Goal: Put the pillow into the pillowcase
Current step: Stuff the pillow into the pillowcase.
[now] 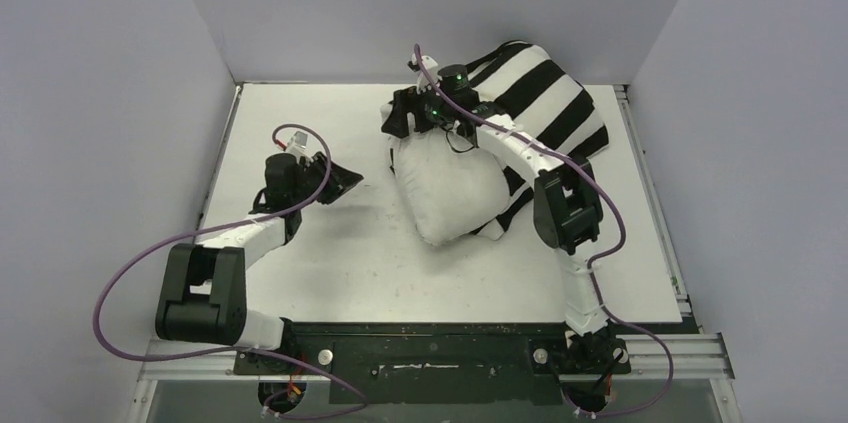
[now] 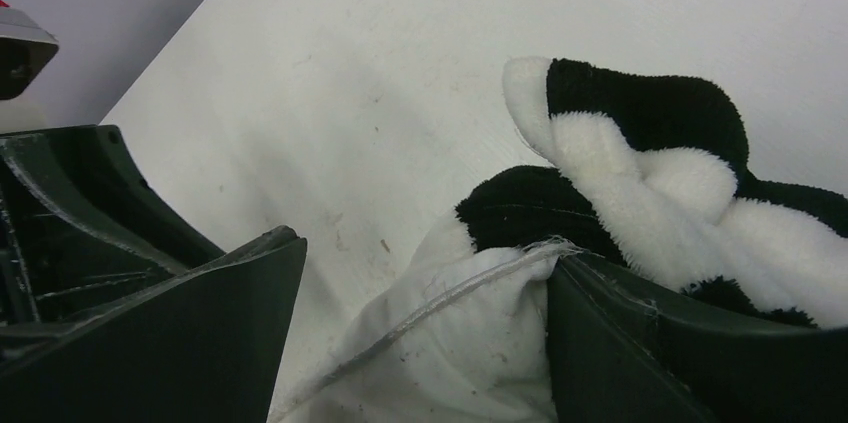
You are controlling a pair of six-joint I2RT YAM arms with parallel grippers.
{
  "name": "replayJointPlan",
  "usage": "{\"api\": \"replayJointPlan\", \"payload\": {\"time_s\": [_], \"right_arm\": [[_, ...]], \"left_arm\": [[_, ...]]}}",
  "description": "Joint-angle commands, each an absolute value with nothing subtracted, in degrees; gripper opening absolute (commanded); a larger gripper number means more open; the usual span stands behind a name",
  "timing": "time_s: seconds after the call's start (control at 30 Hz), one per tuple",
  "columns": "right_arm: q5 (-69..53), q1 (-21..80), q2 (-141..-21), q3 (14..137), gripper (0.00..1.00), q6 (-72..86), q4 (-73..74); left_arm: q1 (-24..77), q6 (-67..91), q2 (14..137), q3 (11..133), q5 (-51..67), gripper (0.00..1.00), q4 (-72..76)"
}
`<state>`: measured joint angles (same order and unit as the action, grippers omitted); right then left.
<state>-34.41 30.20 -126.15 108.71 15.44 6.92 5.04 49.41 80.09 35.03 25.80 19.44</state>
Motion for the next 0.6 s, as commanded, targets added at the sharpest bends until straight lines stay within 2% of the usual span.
{"api": "replayJointPlan", "payload": {"time_s": [0.0, 0.2, 0.37, 0.47, 0.57], "right_arm": [[-35.19, 29.61, -116.58, 108.92, 0.84, 11.70, 11.87], [-32.30, 28.96, -118.66, 118.91, 0.94, 9.96, 25.83], [-30.05, 28.93, -117.44, 120.03, 0.91, 7.73, 34.26], [-28.15, 29.19, -115.04, 118.44, 0.86, 7.33, 35.42], [-22.93, 32.57, -110.65, 114.95, 0.92, 2.56, 35.87]], "left_arm": [[8.21, 52.14, 82.76, 34.54, 24.34, 0.30, 32.49], [14.85, 57.63, 91.33, 35.32, 23.24, 0.33, 45.41], [16.84, 60.89, 96.77, 35.64, 23.26, 0.37, 55.70], [17.22, 61.01, 99.40, 36.76, 23.06, 0.38, 56.37], [16.71, 60.94, 101.70, 37.30, 22.82, 0.38, 56.59]]}}
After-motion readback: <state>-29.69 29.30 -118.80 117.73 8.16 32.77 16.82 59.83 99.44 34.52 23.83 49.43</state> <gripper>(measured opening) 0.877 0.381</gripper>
